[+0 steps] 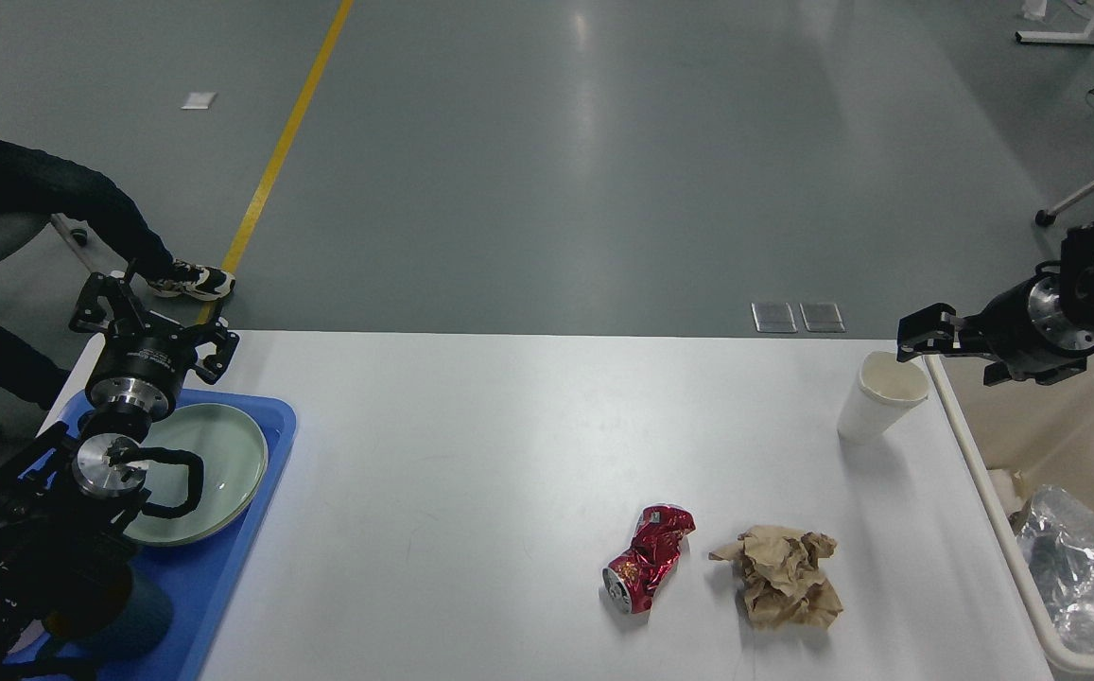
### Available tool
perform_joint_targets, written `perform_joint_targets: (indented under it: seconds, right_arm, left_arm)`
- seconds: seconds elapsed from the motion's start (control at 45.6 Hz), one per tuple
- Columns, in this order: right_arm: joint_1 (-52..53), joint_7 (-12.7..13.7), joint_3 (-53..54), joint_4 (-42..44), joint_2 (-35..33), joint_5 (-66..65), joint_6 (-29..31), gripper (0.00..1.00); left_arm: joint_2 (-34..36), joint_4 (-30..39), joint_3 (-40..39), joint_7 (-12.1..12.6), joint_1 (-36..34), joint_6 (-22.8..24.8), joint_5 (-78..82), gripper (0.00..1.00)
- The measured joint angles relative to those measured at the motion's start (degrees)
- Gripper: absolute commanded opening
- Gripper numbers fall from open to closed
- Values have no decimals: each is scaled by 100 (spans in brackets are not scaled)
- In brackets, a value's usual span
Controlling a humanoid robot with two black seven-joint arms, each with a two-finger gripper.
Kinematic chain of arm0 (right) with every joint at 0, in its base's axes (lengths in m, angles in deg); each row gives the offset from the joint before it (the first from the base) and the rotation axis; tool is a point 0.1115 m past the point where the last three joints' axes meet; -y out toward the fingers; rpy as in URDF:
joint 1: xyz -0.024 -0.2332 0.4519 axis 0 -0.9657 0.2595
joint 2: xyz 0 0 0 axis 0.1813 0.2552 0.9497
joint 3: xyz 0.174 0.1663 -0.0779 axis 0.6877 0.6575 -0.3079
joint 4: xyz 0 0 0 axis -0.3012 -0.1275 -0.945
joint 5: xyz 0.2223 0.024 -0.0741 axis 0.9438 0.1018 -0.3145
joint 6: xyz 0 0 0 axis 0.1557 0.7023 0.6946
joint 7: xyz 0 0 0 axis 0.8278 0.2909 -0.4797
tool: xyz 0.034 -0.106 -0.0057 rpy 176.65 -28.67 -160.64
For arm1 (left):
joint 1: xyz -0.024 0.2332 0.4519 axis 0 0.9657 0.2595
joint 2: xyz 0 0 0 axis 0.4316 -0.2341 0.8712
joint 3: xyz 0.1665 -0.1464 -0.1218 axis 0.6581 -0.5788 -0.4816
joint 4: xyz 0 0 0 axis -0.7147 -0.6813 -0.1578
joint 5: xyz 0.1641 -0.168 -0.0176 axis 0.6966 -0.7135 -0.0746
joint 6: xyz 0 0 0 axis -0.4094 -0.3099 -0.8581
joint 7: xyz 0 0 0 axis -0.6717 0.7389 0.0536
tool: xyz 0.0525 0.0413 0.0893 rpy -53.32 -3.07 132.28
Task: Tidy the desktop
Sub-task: 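Move the right gripper to the white paper cup and grasp it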
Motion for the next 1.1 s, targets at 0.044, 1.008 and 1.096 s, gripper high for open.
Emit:
perform_joint_targets:
  seconds: [0.044,1.008,1.096]
  right_arm:
    - [-275,0,100,30,-1,10,-448,100]
    - [-2542,9,1321,1244,407,961,-2507,67]
    - [-2555,15,1291,1252,459,961,-2547,49]
  left_arm:
    - [0,0,0,0,0,0,-1,96]
    - [0,0,0,0,0,0,0,96]
    - [0,0,0,0,0,0,0,96]
